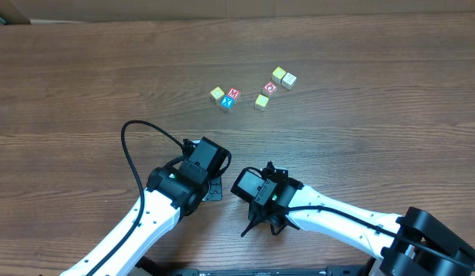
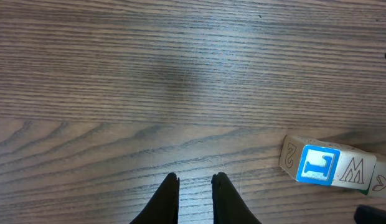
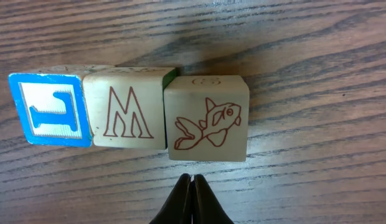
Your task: Flip 5 blocks
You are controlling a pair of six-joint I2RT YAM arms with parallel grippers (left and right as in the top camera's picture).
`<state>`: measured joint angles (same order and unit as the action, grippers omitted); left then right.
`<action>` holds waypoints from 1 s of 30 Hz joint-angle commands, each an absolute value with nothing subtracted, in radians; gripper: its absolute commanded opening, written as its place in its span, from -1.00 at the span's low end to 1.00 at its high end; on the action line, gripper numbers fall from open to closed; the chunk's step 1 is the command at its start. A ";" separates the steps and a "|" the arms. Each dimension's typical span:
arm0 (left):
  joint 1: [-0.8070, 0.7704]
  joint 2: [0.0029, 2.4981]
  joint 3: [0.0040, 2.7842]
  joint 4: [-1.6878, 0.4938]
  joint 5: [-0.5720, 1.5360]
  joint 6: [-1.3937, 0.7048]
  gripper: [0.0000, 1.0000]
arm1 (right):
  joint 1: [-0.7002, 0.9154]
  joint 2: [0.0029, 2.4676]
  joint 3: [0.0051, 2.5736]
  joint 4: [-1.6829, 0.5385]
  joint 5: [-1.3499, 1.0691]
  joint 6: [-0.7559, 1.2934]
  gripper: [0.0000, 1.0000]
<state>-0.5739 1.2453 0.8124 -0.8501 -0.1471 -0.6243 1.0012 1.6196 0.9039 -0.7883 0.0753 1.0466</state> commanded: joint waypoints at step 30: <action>-0.568 1.242 0.825 -0.860 -0.156 -0.605 -0.75 | 0.997 1.613 0.898 -0.770 0.135 1.044 -0.92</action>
